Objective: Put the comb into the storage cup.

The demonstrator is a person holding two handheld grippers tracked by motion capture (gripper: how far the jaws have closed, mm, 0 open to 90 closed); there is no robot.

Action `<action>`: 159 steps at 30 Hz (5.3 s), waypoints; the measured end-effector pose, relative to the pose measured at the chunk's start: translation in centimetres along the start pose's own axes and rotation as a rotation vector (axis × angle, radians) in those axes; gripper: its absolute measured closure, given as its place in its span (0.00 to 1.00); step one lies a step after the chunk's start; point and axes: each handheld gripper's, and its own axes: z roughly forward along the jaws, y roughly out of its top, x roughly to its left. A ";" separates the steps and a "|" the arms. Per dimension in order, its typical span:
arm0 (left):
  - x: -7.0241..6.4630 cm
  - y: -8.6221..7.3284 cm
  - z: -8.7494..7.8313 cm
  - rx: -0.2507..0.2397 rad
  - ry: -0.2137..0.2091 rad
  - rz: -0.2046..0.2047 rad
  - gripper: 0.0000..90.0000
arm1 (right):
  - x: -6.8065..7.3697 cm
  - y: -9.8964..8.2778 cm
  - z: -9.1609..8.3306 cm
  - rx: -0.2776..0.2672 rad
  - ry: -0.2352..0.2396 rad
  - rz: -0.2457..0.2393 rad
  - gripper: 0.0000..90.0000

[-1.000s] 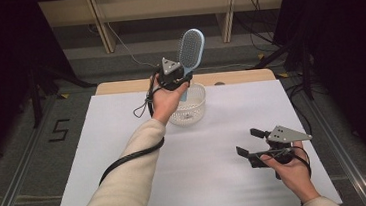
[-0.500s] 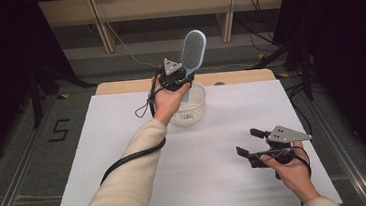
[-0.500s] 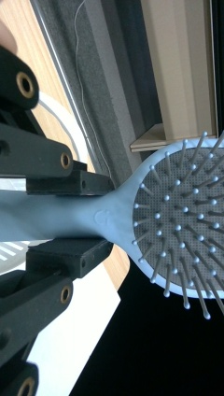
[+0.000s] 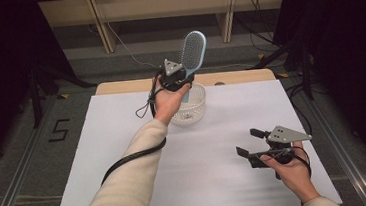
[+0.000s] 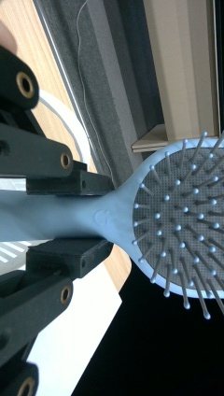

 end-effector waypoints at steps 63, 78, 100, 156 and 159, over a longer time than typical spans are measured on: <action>0.6 -1.2 1.2 0.030 -0.016 0.026 0.77 | 0.0 0.0 -0.1 0.003 0.002 0.001 0.18; 0.8 -1.4 1.2 0.039 -0.020 0.041 0.77 | -0.1 -0.1 0.0 0.006 0.003 -0.001 0.18; 1.3 -1.9 1.1 0.044 -0.026 0.043 0.77 | 0.0 -0.1 0.0 0.008 0.002 -0.002 0.18; 1.0 -2.7 1.7 0.086 -0.049 0.073 0.77 | -0.1 -0.1 0.0 0.010 0.002 -0.001 0.18; 1.0 -2.8 1.7 0.089 -0.051 0.072 0.77 | -0.1 -0.1 0.0 0.009 0.002 0.000 0.18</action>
